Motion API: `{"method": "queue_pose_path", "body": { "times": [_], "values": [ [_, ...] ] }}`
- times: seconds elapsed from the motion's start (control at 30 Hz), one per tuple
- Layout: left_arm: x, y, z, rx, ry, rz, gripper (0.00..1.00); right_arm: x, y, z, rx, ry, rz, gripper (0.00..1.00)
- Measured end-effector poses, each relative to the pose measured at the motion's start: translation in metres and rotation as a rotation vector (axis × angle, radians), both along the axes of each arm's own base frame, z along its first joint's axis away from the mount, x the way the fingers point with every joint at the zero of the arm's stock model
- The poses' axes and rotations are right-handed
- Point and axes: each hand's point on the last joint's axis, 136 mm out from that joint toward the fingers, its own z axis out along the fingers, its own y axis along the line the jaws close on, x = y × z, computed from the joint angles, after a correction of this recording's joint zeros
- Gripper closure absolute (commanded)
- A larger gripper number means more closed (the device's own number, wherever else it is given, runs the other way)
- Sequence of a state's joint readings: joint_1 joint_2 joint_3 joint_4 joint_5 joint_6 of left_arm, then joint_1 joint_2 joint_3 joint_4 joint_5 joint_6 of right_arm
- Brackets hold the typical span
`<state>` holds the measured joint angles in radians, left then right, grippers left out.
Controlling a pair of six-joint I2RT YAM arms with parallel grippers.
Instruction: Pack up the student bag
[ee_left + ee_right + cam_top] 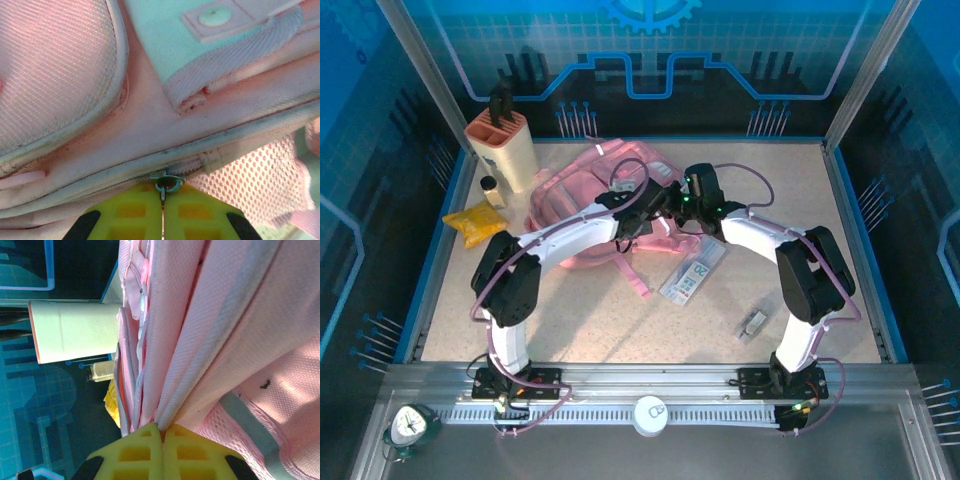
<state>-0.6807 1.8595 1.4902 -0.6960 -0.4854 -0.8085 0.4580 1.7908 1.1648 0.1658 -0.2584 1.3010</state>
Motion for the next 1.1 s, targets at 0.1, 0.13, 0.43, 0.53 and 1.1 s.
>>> {"method": "queue_pose_path", "body": {
  "times": [0.1, 0.13, 0.43, 0.53, 1.1],
  "values": [
    [-0.007, 0.0, 0.0, -0.07, 0.016, -0.021, 1.0, 0.0, -0.001, 0.0, 0.008, 0.005, 0.007, 1.0],
    [-0.009, 0.001, 0.0, -0.092, 0.022, -0.024, 1.0, 0.0, -0.002, 0.0, 0.01, 0.008, 0.01, 1.0],
    [-0.019, -0.012, 0.006, -0.324, 0.066, -0.067, 1.0, 0.006, -0.005, -0.01, -0.011, 0.01, 0.004, 1.0],
    [-0.02, -0.014, 0.009, -0.338, 0.079, -0.065, 1.0, 0.01, -0.008, -0.013, -0.025, 0.001, -0.008, 1.0],
    [-0.072, 0.051, -0.041, -0.092, 0.24, -0.093, 1.0, 0.032, -0.027, -0.015, -0.085, -0.021, -0.008, 1.0]
  ]
}}
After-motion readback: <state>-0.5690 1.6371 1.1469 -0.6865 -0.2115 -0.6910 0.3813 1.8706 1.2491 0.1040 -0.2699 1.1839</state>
